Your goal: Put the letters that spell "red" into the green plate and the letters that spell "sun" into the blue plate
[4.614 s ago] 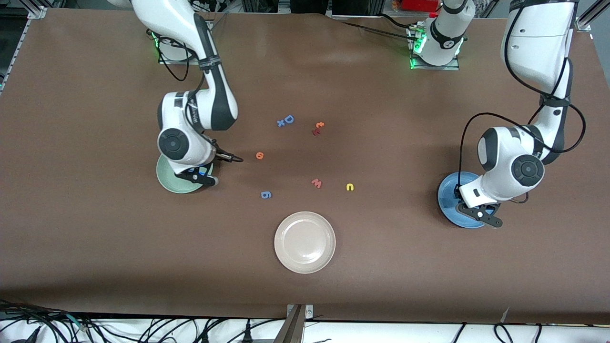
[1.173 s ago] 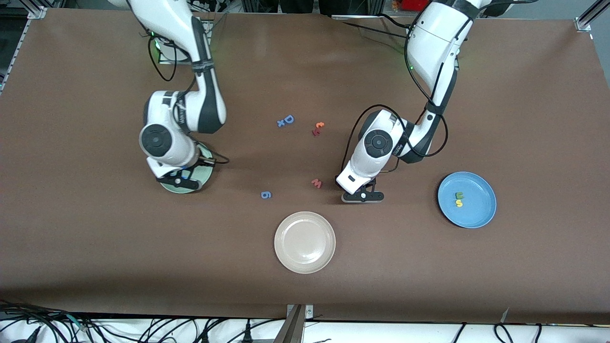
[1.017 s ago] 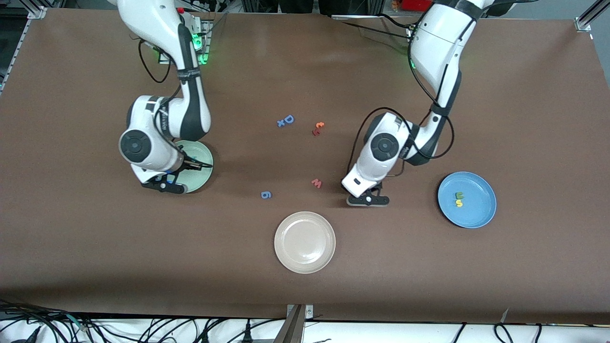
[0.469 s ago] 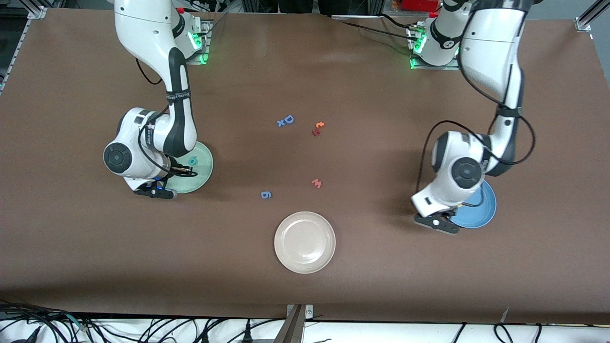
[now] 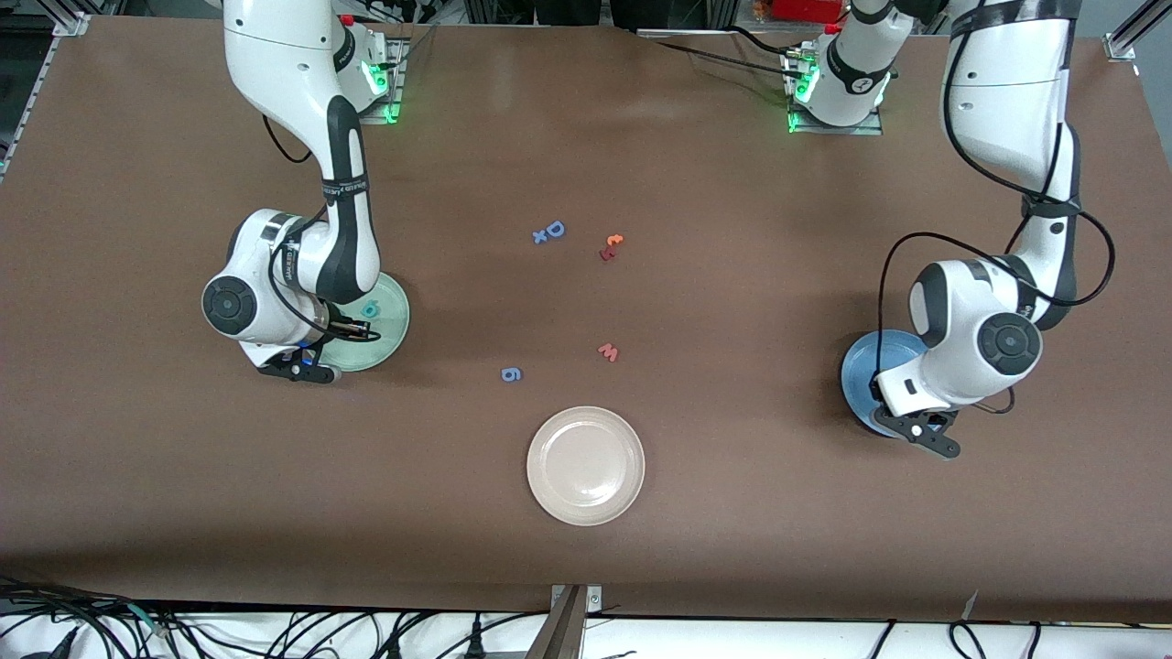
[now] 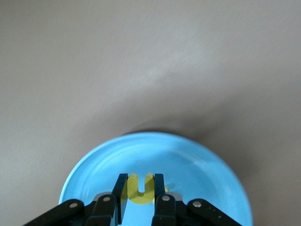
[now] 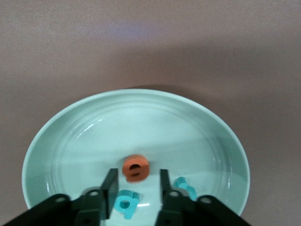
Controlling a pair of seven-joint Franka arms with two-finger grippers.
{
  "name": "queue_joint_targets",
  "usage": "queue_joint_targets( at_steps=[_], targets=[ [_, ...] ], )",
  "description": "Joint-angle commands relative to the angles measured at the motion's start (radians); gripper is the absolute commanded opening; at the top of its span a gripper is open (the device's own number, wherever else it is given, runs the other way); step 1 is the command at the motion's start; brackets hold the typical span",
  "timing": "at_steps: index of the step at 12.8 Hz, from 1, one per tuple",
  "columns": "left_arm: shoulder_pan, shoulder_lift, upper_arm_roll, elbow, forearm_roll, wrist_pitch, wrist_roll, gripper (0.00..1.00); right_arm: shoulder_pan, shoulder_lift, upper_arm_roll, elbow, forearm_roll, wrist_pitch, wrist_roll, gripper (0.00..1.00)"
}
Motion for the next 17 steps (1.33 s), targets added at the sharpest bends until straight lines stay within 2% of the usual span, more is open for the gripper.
queue_joint_targets(
  at_steps=[1, 2, 4, 6, 9, 11, 12, 14, 15, 17],
  targets=[
    [-0.002, -0.011, 0.001, -0.021, -0.035, -0.009, 0.035, 0.41, 0.000, -0.002, 0.002, 0.014, 0.023, -0.011, -0.009, 0.99],
    [-0.005, -0.012, -0.001, -0.021, -0.035, -0.009, 0.030, 0.99, 0.003, -0.007, 0.000, 0.018, 0.023, -0.012, -0.015, 0.99],
    [-0.003, -0.026, -0.001, -0.009, -0.035, -0.042, 0.029, 1.00, 0.006, -0.028, -0.021, 0.060, 0.014, -0.082, -0.015, 1.00],
    [-0.003, -0.092, -0.003, 0.011, -0.035, -0.113, 0.001, 1.00, 0.006, -0.030, -0.081, 0.159, 0.009, -0.251, -0.018, 1.00],
    [-0.003, -0.205, -0.004, 0.105, -0.023, -0.329, -0.118, 1.00, 0.030, -0.044, -0.173, 0.232, -0.003, -0.444, -0.029, 1.00],
    [0.002, -0.280, -0.004, 0.165, -0.021, -0.430, -0.140, 1.00, 0.116, -0.064, -0.289, 0.308, -0.088, -0.605, -0.029, 1.00],
    [0.011, -0.323, -0.004, 0.183, -0.020, -0.461, -0.138, 1.00, 0.157, -0.064, -0.355, 0.362, -0.098, -0.697, -0.029, 1.00],
    [0.012, -0.392, -0.009, 0.196, 0.038, -0.471, -0.140, 1.00, 0.200, -0.064, -0.425, 0.440, -0.107, -0.822, -0.027, 1.00],
    [0.012, -0.417, -0.015, 0.197, 0.077, -0.471, -0.143, 1.00, 0.220, -0.062, -0.452, 0.471, -0.141, -0.849, -0.029, 1.00],
    [0.014, -0.457, -0.022, 0.197, 0.085, -0.469, -0.175, 1.00, 0.265, -0.076, -0.465, 0.496, -0.217, -0.865, -0.033, 1.00]
  ],
)
